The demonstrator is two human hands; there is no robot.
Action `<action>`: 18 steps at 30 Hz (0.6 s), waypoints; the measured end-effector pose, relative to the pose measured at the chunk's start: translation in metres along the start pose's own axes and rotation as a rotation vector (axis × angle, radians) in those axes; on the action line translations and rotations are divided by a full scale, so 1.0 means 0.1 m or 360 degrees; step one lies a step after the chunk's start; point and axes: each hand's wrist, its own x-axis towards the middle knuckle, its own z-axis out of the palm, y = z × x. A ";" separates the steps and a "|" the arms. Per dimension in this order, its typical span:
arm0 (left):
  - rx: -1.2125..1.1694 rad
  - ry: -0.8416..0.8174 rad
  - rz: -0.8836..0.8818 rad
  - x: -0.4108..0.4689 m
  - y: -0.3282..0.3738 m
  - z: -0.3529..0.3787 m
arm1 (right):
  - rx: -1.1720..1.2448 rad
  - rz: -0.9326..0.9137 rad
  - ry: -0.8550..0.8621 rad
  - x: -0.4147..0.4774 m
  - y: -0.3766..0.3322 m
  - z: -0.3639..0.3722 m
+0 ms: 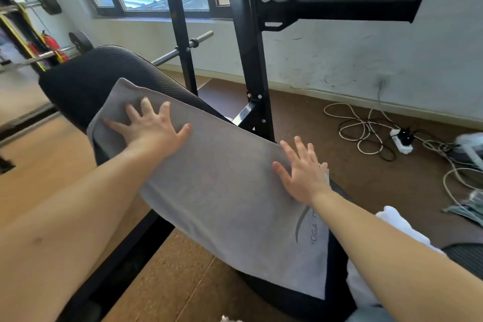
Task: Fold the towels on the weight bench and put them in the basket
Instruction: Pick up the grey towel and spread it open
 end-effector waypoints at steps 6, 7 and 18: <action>0.0126 -0.0082 0.0090 0.18 0.03 0.01 | -0.0003 0.0159 -0.0170 -0.06 0.01 0.13; 0.0134 -0.0073 0.0118 0.21 0.05 0.01 | 0.0007 0.0189 -0.0157 -0.08 0.01 0.14; -0.0205 0.0233 0.0484 0.34 0.07 -0.04 | 0.0074 0.0499 -0.0141 -0.25 0.03 0.17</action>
